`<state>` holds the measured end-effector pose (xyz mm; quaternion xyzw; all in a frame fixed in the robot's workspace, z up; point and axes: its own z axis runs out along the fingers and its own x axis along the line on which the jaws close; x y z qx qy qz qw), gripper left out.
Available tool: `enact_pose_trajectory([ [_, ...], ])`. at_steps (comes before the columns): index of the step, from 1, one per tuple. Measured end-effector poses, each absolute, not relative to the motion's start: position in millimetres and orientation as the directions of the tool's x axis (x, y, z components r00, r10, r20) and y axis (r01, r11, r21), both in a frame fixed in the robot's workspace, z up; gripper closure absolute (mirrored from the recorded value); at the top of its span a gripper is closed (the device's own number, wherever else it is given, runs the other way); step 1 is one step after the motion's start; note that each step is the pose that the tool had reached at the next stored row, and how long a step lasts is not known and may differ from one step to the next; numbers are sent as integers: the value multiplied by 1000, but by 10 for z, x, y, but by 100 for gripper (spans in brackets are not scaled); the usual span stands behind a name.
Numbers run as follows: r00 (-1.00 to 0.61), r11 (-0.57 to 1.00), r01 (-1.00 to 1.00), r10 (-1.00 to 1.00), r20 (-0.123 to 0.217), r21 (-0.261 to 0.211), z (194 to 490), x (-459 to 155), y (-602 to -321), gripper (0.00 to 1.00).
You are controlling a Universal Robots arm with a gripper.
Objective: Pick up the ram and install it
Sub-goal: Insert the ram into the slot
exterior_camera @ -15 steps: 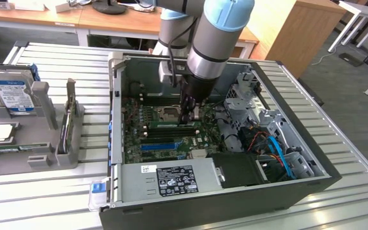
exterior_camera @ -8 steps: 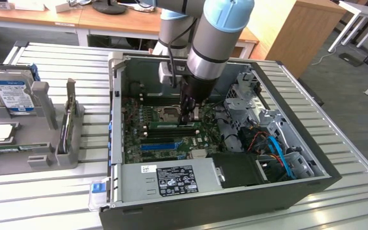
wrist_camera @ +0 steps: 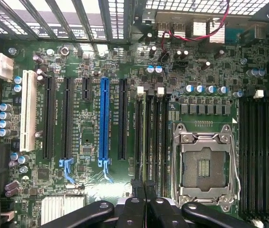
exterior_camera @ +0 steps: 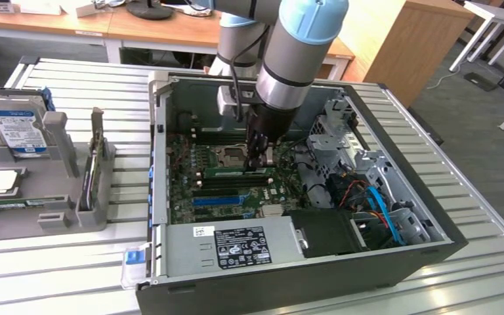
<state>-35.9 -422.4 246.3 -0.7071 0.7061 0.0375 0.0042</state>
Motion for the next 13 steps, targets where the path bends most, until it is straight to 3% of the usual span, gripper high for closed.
enact_pose_trajectory([
  [13,-32,29,-998,-998,-59,47,2453,-359,-4224,89],
])
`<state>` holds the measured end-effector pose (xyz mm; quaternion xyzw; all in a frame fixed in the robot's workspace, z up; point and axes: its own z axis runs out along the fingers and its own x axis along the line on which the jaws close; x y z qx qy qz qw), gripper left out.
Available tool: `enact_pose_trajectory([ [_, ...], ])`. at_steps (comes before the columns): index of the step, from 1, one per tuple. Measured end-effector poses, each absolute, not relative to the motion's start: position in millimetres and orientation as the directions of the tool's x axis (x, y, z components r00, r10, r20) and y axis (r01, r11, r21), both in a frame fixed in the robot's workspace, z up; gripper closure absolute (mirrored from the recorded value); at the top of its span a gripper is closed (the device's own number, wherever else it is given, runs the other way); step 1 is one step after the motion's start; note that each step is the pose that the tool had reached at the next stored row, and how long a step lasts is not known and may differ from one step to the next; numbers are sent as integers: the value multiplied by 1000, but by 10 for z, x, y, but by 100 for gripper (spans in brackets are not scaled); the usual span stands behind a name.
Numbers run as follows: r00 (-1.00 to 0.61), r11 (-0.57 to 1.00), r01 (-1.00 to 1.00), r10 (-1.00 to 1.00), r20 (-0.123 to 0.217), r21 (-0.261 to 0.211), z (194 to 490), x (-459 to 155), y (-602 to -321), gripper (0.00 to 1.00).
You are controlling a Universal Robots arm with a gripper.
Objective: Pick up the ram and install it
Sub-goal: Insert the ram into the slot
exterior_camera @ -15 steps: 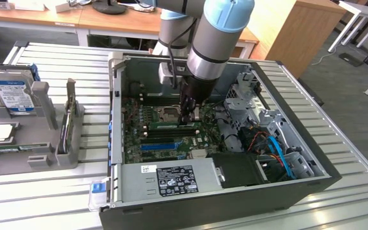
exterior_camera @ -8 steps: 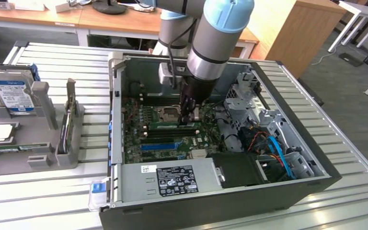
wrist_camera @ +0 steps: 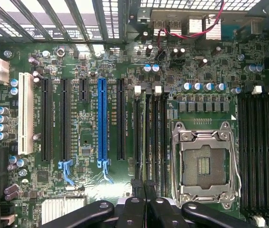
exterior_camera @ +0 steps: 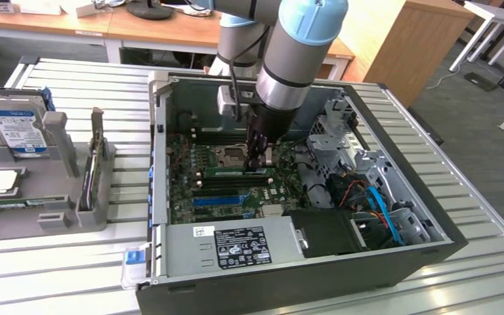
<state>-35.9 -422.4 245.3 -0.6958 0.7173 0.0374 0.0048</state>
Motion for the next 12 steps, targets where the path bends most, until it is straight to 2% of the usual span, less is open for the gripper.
enact_pose_trajectory([
  [12,-32,29,-998,-998,-59,47,2427,-359,-4248,89],
])
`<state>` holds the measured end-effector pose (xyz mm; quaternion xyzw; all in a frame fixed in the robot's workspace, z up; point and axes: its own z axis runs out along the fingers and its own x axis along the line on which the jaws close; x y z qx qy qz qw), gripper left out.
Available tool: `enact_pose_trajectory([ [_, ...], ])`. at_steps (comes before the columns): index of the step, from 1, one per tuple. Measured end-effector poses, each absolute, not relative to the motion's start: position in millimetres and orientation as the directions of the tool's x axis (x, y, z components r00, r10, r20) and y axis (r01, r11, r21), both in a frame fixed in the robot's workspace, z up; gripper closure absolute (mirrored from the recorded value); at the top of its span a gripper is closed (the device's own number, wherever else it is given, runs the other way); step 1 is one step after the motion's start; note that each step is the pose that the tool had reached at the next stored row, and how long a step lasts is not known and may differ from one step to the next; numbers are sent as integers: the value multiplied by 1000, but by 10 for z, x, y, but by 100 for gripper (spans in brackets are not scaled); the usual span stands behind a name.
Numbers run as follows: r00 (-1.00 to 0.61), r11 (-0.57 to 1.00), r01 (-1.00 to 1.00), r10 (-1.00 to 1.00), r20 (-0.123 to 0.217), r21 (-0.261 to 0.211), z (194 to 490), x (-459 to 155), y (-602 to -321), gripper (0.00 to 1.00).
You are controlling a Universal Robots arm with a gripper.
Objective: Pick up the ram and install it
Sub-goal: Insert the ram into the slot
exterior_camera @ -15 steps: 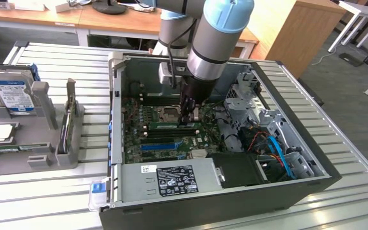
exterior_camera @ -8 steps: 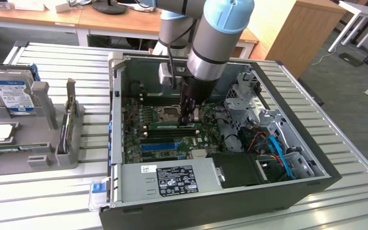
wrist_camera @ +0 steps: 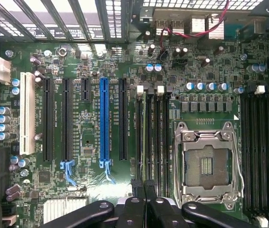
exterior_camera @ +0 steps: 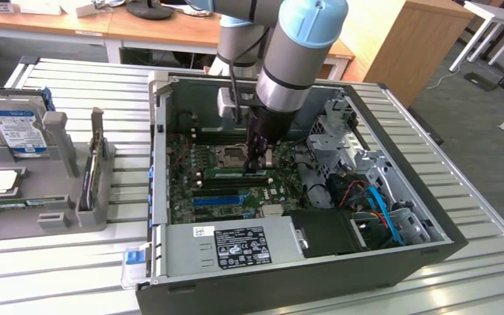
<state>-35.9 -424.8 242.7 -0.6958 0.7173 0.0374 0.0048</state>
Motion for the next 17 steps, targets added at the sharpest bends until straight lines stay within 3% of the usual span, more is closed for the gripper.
enact_pose_trajectory([
  [17,-15,13,-999,-998,-59,47,2402,-359,-4248,89],
])
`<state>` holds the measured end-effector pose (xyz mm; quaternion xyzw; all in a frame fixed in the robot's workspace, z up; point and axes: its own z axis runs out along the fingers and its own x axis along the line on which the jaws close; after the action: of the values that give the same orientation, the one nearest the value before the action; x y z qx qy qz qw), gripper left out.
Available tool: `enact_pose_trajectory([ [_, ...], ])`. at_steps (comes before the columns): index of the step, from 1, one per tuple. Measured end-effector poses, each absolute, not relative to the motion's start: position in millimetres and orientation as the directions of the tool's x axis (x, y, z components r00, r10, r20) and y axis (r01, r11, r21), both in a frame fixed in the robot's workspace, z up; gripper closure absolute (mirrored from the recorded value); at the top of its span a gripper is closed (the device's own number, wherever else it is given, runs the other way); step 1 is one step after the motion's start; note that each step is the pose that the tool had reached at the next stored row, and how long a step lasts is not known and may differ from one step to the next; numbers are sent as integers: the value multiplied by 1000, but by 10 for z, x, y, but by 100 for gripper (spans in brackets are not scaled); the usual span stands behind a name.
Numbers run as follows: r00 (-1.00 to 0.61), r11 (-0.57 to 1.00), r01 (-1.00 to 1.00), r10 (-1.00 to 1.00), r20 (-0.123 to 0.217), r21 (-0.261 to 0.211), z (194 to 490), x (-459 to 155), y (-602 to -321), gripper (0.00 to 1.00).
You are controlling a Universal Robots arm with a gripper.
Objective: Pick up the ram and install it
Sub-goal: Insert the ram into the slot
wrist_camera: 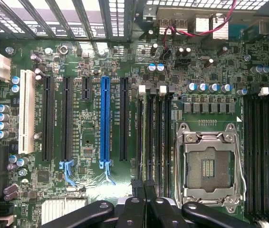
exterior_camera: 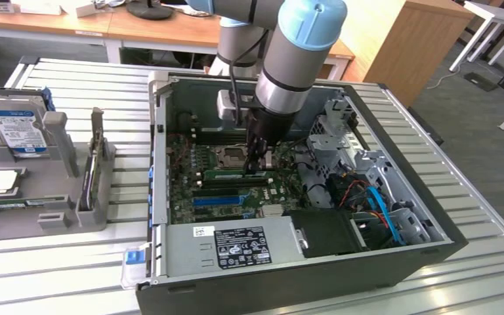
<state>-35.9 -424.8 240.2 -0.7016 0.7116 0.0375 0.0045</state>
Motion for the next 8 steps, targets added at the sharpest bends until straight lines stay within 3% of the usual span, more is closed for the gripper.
enact_pose_trajectory([
  [8,-15,13,-999,-998,-59,47,2373,-362,-4247,89],
])
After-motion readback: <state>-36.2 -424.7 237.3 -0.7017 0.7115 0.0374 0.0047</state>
